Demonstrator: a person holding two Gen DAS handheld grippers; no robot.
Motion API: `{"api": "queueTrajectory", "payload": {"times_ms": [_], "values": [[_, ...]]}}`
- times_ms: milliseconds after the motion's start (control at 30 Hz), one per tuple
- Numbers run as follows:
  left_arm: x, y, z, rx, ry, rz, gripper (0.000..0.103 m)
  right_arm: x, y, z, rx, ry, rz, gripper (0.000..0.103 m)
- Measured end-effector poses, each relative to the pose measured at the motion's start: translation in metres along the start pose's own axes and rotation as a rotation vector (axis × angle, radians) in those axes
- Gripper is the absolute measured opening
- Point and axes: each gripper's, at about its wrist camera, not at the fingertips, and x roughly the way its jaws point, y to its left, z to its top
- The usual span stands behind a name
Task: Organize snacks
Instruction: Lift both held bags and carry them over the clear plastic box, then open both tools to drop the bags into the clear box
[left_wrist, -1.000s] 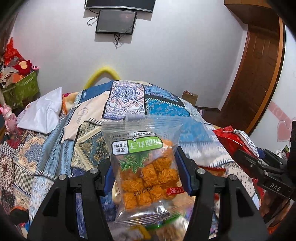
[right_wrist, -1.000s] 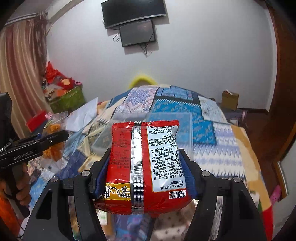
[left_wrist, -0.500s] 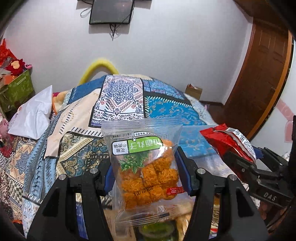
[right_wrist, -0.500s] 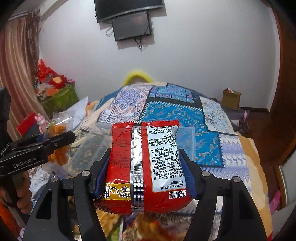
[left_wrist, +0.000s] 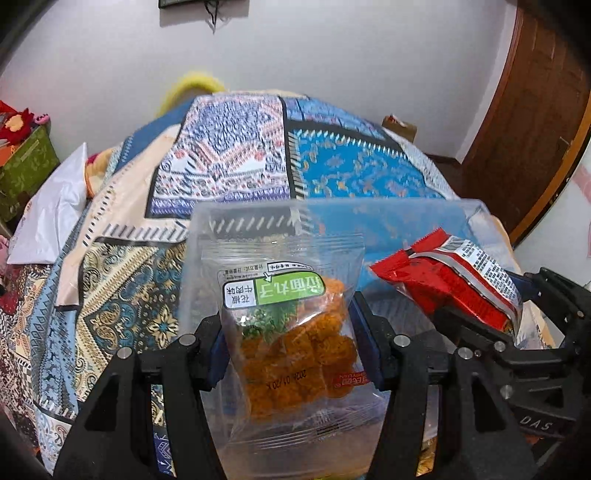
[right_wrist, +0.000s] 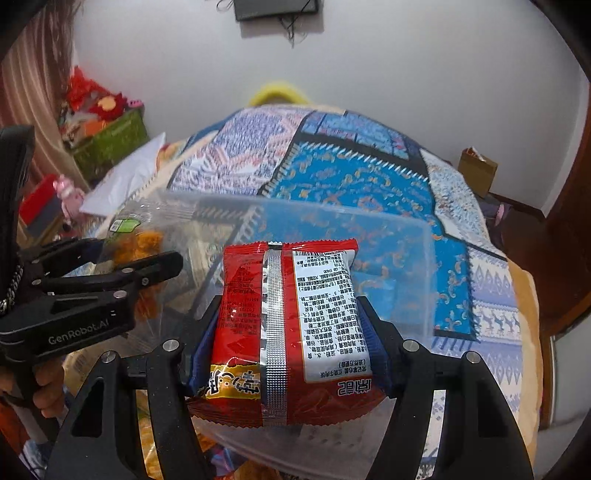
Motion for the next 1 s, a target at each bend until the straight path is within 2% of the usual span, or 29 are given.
{"api": "queueTrajectory", "payload": {"times_ms": [233, 400, 567, 700, 800, 867, 1000], "values": [[0.008, -0.006, -0.003, 0.027, 0.042, 0.027, 0.06, 0.004, 0.002, -0.002, -0.013, 0.055, 0.009, 0.066], [-0.001, -0.004, -0.004, 0.004, 0.044, 0.004, 0.061, -0.003, 0.004, -0.002, -0.016, 0.034, -0.019, 0.067], [-0.03, -0.001, -0.005, -0.003, 0.003, -0.002, 0.062, -0.025, 0.005, -0.002, -0.005, -0.019, -0.022, 0.068], [-0.062, 0.003, -0.009, -0.001, -0.045, 0.002, 0.068, -0.053, 0.009, -0.002, -0.001, -0.078, -0.031, 0.068], [-0.088, 0.004, -0.019, 0.025, -0.077, 0.013, 0.068, -0.08, 0.01, -0.007, 0.011, -0.13, -0.022, 0.069], [-0.103, 0.006, -0.028, 0.038, -0.088, 0.017, 0.069, -0.093, 0.013, -0.01, 0.014, -0.155, -0.021, 0.073], [-0.132, 0.011, -0.05, 0.055, -0.098, 0.019, 0.074, -0.12, 0.022, -0.023, 0.012, -0.199, -0.024, 0.074]]}}
